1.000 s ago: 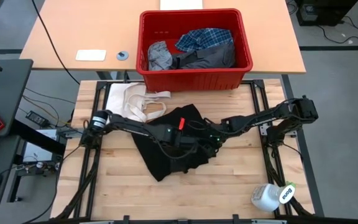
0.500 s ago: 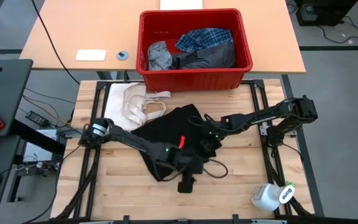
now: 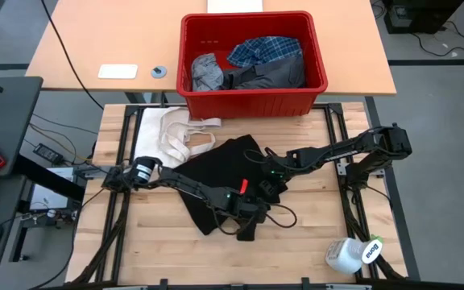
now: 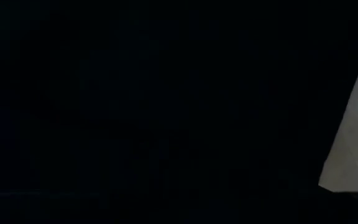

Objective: Fold Laundry from Bin
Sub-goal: Fold the black shirt

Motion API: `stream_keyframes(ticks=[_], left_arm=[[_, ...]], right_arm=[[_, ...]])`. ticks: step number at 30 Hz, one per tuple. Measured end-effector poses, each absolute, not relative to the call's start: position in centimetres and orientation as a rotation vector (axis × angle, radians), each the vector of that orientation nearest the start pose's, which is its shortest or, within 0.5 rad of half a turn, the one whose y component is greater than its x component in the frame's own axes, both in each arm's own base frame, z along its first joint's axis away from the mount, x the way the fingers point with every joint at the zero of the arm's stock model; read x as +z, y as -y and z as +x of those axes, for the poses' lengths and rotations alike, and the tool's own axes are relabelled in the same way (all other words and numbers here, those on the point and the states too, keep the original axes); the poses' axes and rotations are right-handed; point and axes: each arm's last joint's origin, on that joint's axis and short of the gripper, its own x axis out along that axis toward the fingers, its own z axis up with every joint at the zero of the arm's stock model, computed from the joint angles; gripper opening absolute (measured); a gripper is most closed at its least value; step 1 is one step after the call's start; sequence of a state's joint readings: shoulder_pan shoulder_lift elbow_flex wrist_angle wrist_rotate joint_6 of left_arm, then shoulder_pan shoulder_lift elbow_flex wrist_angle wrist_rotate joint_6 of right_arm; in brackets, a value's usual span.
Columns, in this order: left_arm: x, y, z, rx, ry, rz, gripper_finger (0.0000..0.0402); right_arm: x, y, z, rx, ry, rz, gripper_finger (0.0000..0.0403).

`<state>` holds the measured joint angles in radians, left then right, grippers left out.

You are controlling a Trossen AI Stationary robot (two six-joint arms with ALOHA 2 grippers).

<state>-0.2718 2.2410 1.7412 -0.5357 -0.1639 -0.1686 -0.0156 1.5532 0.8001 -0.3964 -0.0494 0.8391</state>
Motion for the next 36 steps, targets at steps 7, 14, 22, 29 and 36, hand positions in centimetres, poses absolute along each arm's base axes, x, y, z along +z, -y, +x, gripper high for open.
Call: stream_keyframes(ticks=[7,14,22,29,36], left_arm=[[15.8,10.1,44.9,0.223,-1.144,0.161,0.0189],[19.4,9.5,44.7,0.292,-1.110,0.075,0.0189],[24.6,8.4,42.2,0.416,-1.140,0.185,0.0189],[26.0,9.2,42.0,0.103,-1.157,0.131,0.0189],[22.8,13.9,41.7,-0.186,-1.188,0.417,0.0189]], right_arm=[[15.5,-0.3,27.4,-0.421,-1.107,0.739,0.0160],[15.4,-0.9,27.1,-0.436,-1.142,0.696,0.0160],[14.7,-1.0,26.4,-0.436,-1.188,0.703,0.0160],[14.5,-0.9,26.2,-0.388,-1.213,0.726,0.0160],[14.6,-0.4,26.4,-0.369,-1.202,0.763,0.0160]])
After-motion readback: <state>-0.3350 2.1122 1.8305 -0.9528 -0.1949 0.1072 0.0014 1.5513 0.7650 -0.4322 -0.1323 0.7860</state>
